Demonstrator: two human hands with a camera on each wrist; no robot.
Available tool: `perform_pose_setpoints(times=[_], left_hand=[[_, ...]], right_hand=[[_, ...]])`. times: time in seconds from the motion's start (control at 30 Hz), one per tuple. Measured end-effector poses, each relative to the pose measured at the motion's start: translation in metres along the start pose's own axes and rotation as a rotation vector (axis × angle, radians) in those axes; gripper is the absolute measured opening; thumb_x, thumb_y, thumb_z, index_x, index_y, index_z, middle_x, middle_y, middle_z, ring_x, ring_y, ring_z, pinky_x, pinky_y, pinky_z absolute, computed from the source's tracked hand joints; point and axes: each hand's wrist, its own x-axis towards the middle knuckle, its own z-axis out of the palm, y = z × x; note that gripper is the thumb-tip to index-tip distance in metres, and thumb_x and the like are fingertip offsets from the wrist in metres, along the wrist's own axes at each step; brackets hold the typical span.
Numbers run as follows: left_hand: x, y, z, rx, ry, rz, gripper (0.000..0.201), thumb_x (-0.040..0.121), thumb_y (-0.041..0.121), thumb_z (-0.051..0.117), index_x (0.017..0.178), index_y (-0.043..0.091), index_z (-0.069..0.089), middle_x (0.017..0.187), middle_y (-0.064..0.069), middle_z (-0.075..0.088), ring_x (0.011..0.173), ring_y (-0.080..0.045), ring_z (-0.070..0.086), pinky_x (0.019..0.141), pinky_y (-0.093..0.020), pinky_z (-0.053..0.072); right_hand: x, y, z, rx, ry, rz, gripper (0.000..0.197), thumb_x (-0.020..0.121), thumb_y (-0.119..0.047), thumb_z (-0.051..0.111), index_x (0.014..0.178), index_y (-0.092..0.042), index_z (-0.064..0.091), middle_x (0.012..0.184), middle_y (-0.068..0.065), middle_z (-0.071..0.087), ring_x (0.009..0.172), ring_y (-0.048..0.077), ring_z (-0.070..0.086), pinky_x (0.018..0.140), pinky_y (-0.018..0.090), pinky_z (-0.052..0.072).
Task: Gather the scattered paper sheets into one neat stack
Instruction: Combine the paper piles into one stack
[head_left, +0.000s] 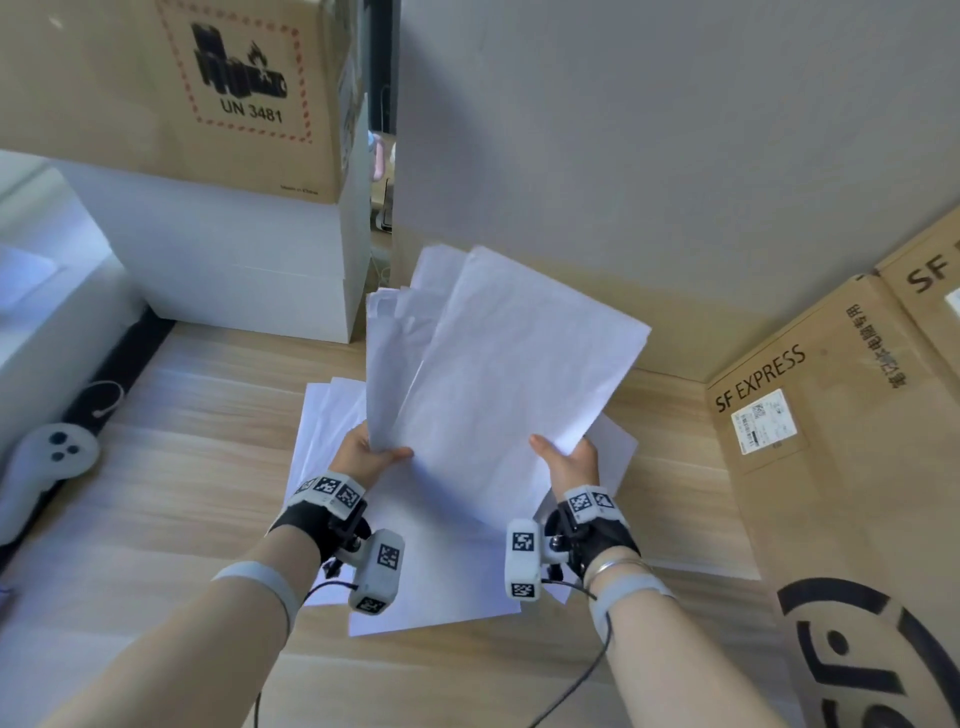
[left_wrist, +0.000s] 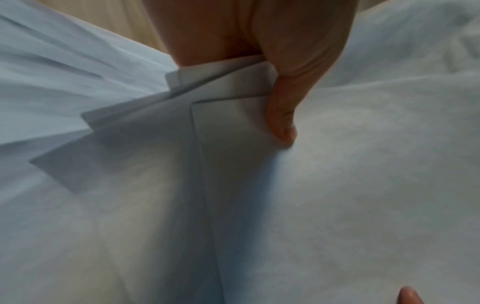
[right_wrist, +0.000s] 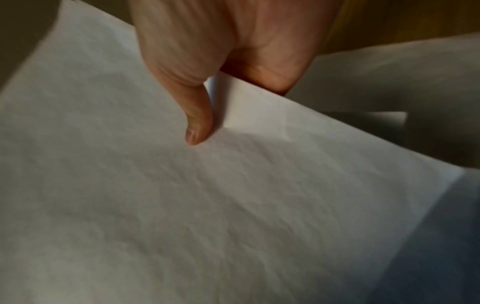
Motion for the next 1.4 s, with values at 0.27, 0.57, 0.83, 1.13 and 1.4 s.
perform_pose_setpoints(times=[0.27,0.57,0.83,1.13,1.4], left_hand=[[-0.005,0.043,0.002,-0.089,0.008,0.16,0.038,0.068,-0.002,0.076,0.094,0.018,0.057,0.079,0.009,0.06,0.064,0.003,0.064,0.067,-0.021,0.05],[0.005,0.047,0.001,-0.073,0.062,0.151,0.045,0.069,0.006,0.078,0.108,0.003,0.057,0.097,-0.011,0.062,0.091,-0.026,0.06,0.078,-0.03,0.046],[0.0,0.043,-0.003,-0.053,0.0,0.207,0.052,0.068,0.0,0.076,0.11,0.017,0.049,0.089,0.008,0.06,0.088,-0.016,0.058,0.077,-0.023,0.046],[0.014,0.056,-0.007,-0.183,0.054,0.233,0.051,0.068,0.0,0.077,0.113,0.003,0.055,0.097,-0.004,0.064,0.09,-0.019,0.06,0.073,-0.015,0.049],[0.016,0.057,-0.006,-0.107,0.059,0.255,0.048,0.072,0.0,0.074,0.116,-0.003,0.057,0.1,-0.012,0.063,0.096,-0.025,0.059,0.07,-0.014,0.046]], right_hand=[[-0.006,-0.022,-0.008,0.132,-0.008,-0.034,0.022,0.075,0.001,0.072,0.089,-0.014,0.064,0.088,0.0,0.066,0.087,0.021,0.063,0.089,0.032,0.05],[-0.009,-0.031,0.005,0.113,0.007,-0.053,0.024,0.075,0.001,0.073,0.095,-0.007,0.062,0.089,0.005,0.066,0.081,0.02,0.063,0.079,0.029,0.046],[-0.012,-0.023,0.008,0.052,-0.057,-0.02,0.02,0.072,0.003,0.074,0.082,-0.012,0.064,0.083,0.001,0.066,0.078,0.018,0.064,0.071,0.021,0.055],[-0.008,-0.043,0.014,0.066,-0.087,-0.053,0.02,0.072,-0.003,0.076,0.076,-0.017,0.063,0.08,-0.003,0.066,0.075,0.009,0.063,0.072,0.02,0.049],[-0.011,-0.048,0.022,0.111,-0.067,-0.079,0.026,0.073,0.001,0.074,0.071,-0.021,0.061,0.077,-0.007,0.063,0.073,0.004,0.061,0.076,0.026,0.047]])
